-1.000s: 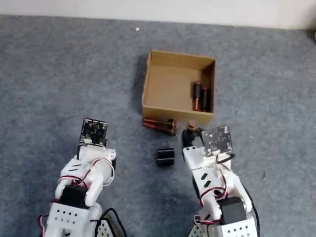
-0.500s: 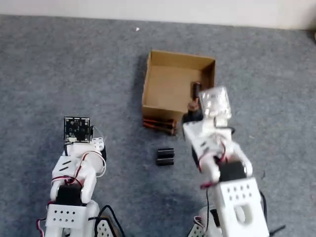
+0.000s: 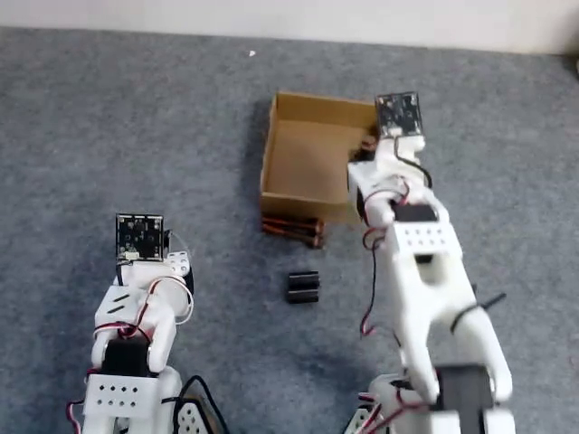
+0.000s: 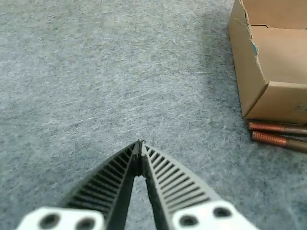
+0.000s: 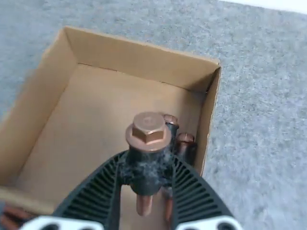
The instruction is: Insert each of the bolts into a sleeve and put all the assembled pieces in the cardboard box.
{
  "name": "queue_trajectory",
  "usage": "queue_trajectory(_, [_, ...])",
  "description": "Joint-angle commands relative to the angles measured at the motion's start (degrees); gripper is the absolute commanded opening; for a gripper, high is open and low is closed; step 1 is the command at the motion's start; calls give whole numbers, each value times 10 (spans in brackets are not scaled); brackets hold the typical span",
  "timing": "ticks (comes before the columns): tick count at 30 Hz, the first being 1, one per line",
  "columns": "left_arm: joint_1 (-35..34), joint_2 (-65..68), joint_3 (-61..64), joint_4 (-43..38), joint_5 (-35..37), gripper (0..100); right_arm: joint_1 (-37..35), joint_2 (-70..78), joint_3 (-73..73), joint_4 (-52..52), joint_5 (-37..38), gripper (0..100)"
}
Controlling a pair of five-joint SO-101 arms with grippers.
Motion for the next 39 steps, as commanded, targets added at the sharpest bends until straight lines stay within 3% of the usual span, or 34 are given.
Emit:
queue_trajectory(1, [-6,-5,17,-12,3,24,12,57,-80,-28,2,5])
queue_trajectory(8, [-6,-5,17,-12,3,24,27,174,-141,-25,3,58])
queue_trajectory(11, [-6,-5,17,-12,3,24,33,186,-146,-18,0,115])
queue_trajectory(16, [-6,-5,17,-12,3,24,30,174,-146,7,2,117])
queue_trajectory(23, [-6,-5,17,-12,3,24,7,41,-136,126,2,117])
queue_trajectory(29, [-6,-5,17,-12,3,24,-56,-102,-73,263,0,116])
queue_trajectory(39, [-6,-5,17,-11,3,24,-166,-233,96,292,3,118])
